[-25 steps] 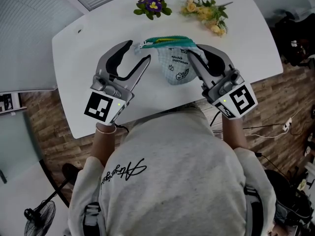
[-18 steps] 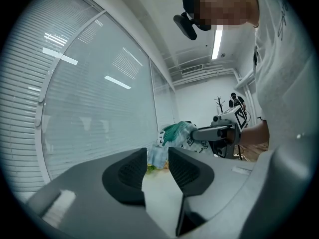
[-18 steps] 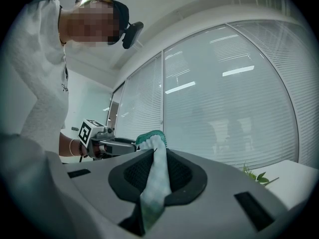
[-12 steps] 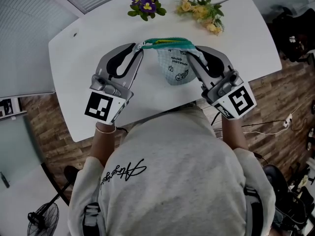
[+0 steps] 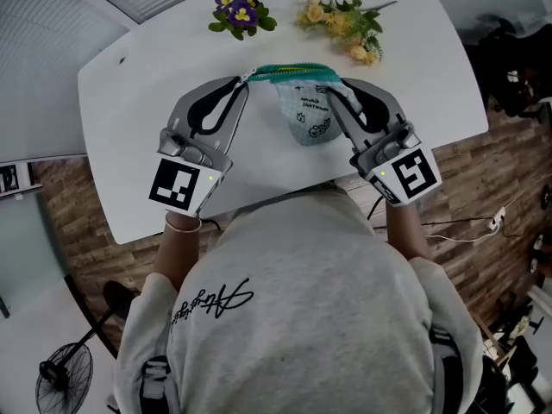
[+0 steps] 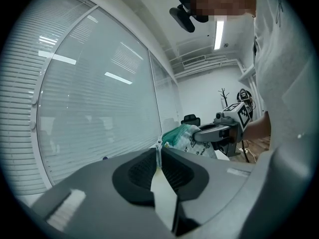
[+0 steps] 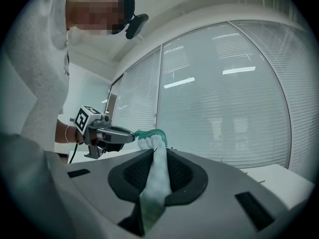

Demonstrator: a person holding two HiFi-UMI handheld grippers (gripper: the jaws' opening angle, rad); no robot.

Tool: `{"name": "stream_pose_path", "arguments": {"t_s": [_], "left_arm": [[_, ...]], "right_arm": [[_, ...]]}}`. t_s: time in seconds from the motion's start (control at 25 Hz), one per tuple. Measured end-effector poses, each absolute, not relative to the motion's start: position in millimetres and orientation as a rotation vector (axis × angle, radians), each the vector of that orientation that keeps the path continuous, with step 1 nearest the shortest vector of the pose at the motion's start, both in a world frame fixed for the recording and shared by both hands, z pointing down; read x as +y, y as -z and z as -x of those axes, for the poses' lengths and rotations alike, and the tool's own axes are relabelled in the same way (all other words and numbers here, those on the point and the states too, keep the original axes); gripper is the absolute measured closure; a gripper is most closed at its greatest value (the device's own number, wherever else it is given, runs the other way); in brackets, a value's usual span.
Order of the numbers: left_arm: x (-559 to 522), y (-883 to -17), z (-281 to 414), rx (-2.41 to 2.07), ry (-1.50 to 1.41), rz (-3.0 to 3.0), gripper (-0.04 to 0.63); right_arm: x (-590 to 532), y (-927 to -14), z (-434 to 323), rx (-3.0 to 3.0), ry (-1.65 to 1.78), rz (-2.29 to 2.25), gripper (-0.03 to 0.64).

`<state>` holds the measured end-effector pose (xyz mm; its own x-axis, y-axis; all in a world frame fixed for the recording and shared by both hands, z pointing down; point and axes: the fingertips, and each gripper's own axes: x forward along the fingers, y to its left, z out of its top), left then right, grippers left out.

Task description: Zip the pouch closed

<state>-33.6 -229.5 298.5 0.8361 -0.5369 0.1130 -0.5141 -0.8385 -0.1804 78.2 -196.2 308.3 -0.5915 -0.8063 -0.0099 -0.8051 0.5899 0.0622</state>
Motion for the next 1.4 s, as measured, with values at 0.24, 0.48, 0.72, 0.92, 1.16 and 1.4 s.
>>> {"name": "stream_pose_path", "arguments": {"t_s": [0.24,0.48,0.72,0.92,1.16,1.4], "left_arm": [[-230,-303,15,0.904,0.252,2.87,0.568],[-229,-307,5,1.0,0.293,2.832,0.568],[-222,-308,-2,1.122,0.272,2.807,0.568],[-219,-311,2,1.237,0.303,2.78,0.568],[-205,-316,-9,1.236,0.321,2.775,0.568],[-186,-326,-50,1.169,0.326,2.79,0.568]], "right_arm": [[-207,-326,-99,-2.72,0.039,-1.347,0.51],[-202,-335,-114,-2.747,-0.022,-1.205,0.446],[-196,-325,-127,-2.789,0.007,-1.141,0.442],[-191,-317,-136,-2.883,-0.01,-1.081,0.443],[-193,-314,-142,-2.936,-0.037,-1.06,0.464],[-186,-297,-128,-2.984,0.024,-0.937,0.482]]}}
